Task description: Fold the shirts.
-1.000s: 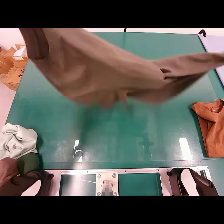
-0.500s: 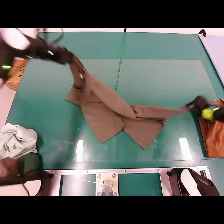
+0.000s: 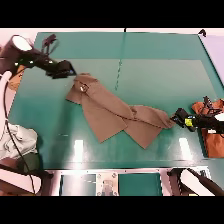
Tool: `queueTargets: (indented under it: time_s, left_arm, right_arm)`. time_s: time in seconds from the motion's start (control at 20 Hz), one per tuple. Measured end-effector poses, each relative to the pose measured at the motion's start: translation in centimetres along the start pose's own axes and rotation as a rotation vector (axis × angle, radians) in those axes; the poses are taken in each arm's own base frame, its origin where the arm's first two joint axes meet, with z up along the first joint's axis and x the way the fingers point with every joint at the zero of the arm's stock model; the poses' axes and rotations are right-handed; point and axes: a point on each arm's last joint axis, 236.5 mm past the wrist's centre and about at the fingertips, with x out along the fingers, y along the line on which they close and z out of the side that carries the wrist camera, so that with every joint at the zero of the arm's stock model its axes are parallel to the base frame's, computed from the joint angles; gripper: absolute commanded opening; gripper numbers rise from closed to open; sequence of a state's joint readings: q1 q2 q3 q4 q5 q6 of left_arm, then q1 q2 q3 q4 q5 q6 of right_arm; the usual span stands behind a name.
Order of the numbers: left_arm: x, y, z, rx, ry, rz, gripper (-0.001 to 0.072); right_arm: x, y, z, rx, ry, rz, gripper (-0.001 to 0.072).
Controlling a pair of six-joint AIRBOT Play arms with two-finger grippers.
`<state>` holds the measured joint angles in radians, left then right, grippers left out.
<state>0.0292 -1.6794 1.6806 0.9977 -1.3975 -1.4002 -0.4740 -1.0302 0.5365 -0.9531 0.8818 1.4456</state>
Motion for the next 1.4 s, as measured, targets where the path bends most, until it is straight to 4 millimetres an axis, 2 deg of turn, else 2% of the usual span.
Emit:
queueTargets:
  time_s: [0.15, 0.35, 0.45, 0.55, 0.7, 0.8, 0.85, 0.9, 0.95, 1.1, 1.2, 1.3, 1.4]
  left_arm:
    - [1.2, 1.3, -5.6, -0.123, 0.200, -0.031, 0.0613]
    - [5.2, 1.7, -12.0, -0.204, 0.355, -0.044, 0.0613]
    - [7.3, 1.7, -13.9, -0.221, 0.377, -0.043, 0.0613]
    - [9.2, 1.4, -14.6, -0.221, 0.357, -0.045, 0.0613]
    - [11.3, 1.0, -14.0, -0.228, 0.286, -0.049, 0.0611]
    - [12.6, 0.7, -12.7, -0.230, 0.214, -0.057, 0.0431]
    - [13.0, 0.6, -12.2, -0.234, 0.189, -0.069, 0.0410]
    - [13.3, 0.4, -11.6, -0.233, 0.163, -0.083, 0.0284]
    - [13.7, 0.3, -11.0, -0.220, 0.134, -0.089, 0.0021]
    - [13.7, -0.6, -10.5, -0.179, 0.120, -0.136, 0.0023]
    - [12.2, -2.6, -10.0, -0.128, 0.125, -0.187, 0.0022]
    - [9.3, -5.1, -8.3, -0.044, 0.094, -0.225, 0.0023]
    - [4.2, -8.9, -5.4, 0.076, 0.003, -0.258, 0.0023]
  right_arm:
    - [0.0, 0.1, 0.6, -0.009, -0.007, 0.000, 0.0016]
    - [0.0, 0.2, 0.6, -0.012, -0.001, 0.000, 0.0016]
    - [0.0, 0.2, 0.6, -0.012, 0.002, 0.000, 0.0016]
    - [0.0, 0.2, 0.6, -0.015, 0.003, 0.001, 0.0016]
    - [0.0, 0.2, 0.4, -0.018, 0.007, 0.001, 0.0016]
    - [0.1, 0.3, 0.4, -0.020, 0.011, 0.002, 0.0016]
    - [0.1, 0.3, 0.4, -0.020, 0.011, 0.002, 0.0016]
    - [0.1, 0.2, 0.4, -0.021, 0.011, 0.001, 0.0016]
    - [0.0, 0.3, 0.3, -0.021, 0.014, 0.002, 0.0016]
    - [0.0, 0.4, 0.3, -0.024, 0.016, 0.004, 0.0016]
    - [-0.5, 1.1, 0.7, -0.035, 0.021, 0.016, 0.0015]
    - [-2.1, 3.0, 1.8, -0.061, 0.012, 0.054, 0.0015]
    - [-5.1, 6.4, 3.8, -0.114, -0.029, 0.114, 0.0015]
